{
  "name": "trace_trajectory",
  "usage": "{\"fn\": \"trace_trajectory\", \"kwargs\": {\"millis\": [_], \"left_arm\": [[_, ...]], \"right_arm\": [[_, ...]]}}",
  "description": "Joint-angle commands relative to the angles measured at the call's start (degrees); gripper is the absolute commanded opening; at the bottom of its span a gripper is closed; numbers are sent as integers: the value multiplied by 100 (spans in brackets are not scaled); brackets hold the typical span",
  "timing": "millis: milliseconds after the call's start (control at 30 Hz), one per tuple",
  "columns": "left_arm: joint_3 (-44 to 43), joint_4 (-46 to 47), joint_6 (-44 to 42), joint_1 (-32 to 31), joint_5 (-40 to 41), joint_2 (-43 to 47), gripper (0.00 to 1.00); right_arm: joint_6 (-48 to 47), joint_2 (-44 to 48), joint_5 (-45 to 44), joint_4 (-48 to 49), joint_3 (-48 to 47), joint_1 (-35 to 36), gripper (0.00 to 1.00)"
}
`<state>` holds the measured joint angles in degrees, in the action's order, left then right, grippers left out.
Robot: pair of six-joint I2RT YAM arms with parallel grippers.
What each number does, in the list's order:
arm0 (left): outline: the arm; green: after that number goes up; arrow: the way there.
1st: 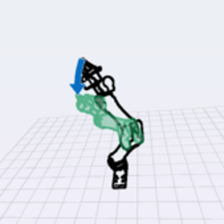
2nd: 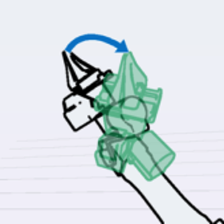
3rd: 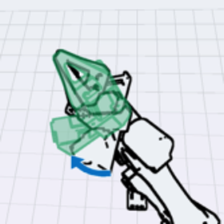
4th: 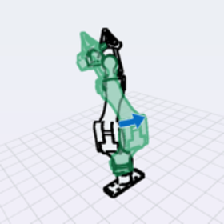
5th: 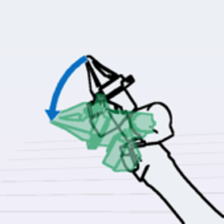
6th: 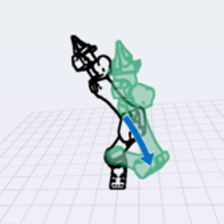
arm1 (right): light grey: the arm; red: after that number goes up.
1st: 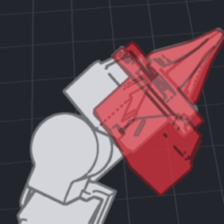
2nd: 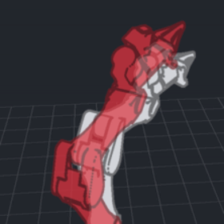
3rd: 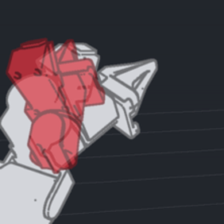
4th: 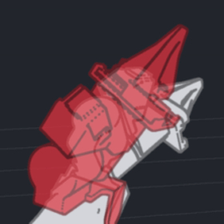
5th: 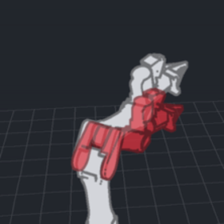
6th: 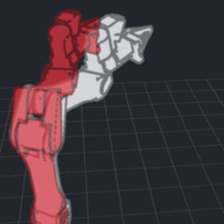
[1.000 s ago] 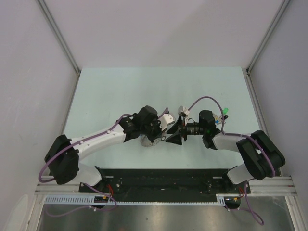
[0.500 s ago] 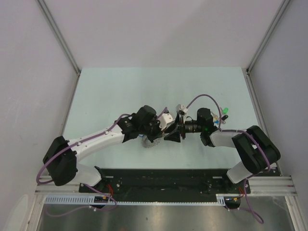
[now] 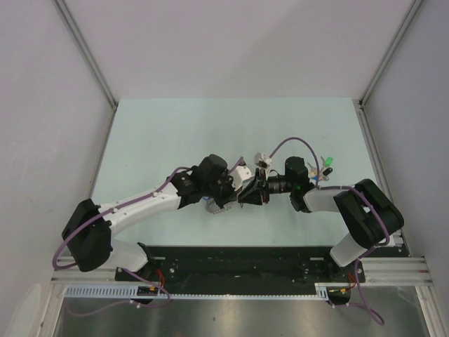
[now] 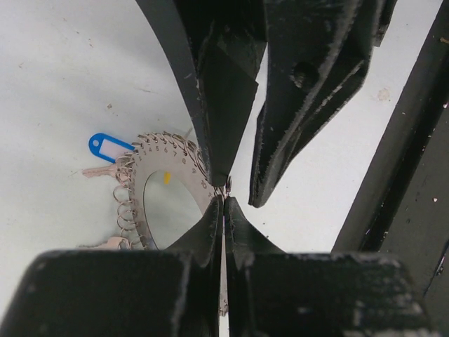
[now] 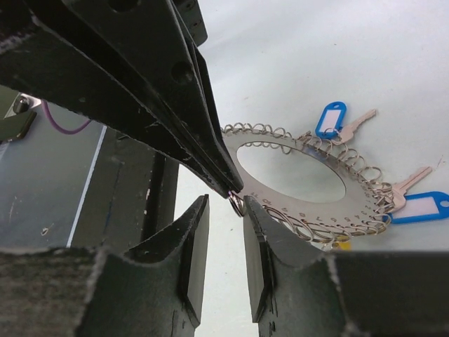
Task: Put the keys on the keyring
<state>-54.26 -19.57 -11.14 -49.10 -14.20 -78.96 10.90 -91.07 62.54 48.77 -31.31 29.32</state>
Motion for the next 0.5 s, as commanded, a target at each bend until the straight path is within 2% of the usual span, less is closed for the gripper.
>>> {"fn": "trace_trajectory", "kwargs": {"millis": [0, 133, 267, 467], "left_arm": [[38, 331, -99, 76, -4, 337, 0], [47, 358, -55, 102, 13, 328, 0], [30, 358, -20, 103, -4, 267, 0], [21, 384, 24, 103, -31, 249, 0]], "right_arm": [[-17, -78, 258, 203, -156, 39, 29], [-35, -17, 267, 141, -165, 56, 25], [-61, 28, 241, 88, -165, 74, 15], [-61, 10, 214, 88, -235, 126, 10]]}}
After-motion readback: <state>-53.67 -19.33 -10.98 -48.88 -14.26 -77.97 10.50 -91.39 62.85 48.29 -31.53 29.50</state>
